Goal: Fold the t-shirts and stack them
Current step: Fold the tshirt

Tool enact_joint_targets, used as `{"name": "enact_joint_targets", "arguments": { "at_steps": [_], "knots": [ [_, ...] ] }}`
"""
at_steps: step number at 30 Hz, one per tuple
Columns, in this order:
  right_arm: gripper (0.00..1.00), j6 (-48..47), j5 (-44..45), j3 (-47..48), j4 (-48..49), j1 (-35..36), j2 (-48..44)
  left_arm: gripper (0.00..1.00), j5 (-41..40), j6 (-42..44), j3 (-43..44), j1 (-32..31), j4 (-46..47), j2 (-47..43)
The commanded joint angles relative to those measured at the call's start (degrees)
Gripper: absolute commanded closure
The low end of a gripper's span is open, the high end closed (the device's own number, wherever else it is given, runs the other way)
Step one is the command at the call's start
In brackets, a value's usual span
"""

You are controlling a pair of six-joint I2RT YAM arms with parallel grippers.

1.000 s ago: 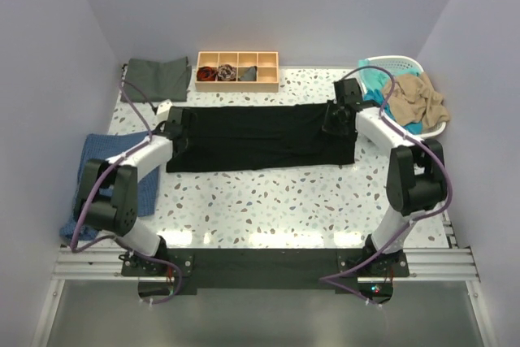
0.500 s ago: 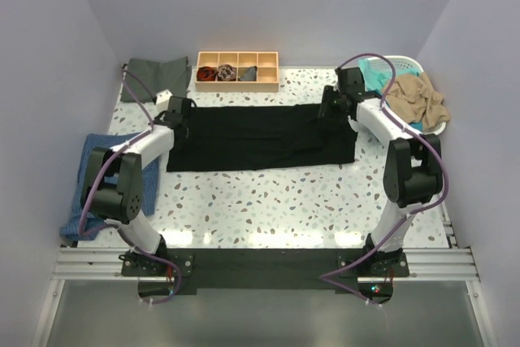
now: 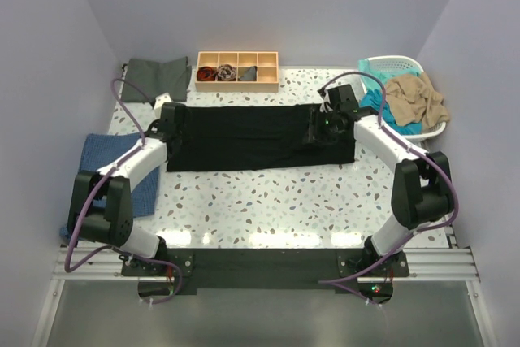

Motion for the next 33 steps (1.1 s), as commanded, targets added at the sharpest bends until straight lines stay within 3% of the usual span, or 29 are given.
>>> {"name": "enact_joint_targets", "arguments": {
  "at_steps": [1, 17, 22, 30, 33],
  "knots": [
    [0.54, -0.43, -1.37, -0.26, -1.46, 0.21, -0.11, 0.62, 1.44, 0.84, -0.60, -0.38, 2.27, -1.34],
    [0.55, -0.26, 3.18, 1.22, -1.64, 2.23, 5.43, 0.62, 2.50, 1.72, 1.77, -0.38, 2.18, 3.76],
    [0.52, -2.88, 5.31, 10.44, -1.63, 2.23, 13.33, 0.62, 1.62, 2.25, 2.57, -0.38, 1.83, 4.90],
    [0.49, -2.89, 1.88, 35.75, -6.36, 2.49, 28.53, 0.62, 0.56, 2.42, 2.92, -0.38, 1.31, 5.52],
    [0.49, -3.42, 0.91, 39.38, -7.53, 2.41, 31.28, 0.62, 0.74, 2.51, 3.01, -0.38, 1.13, 5.60]
  ]
}}
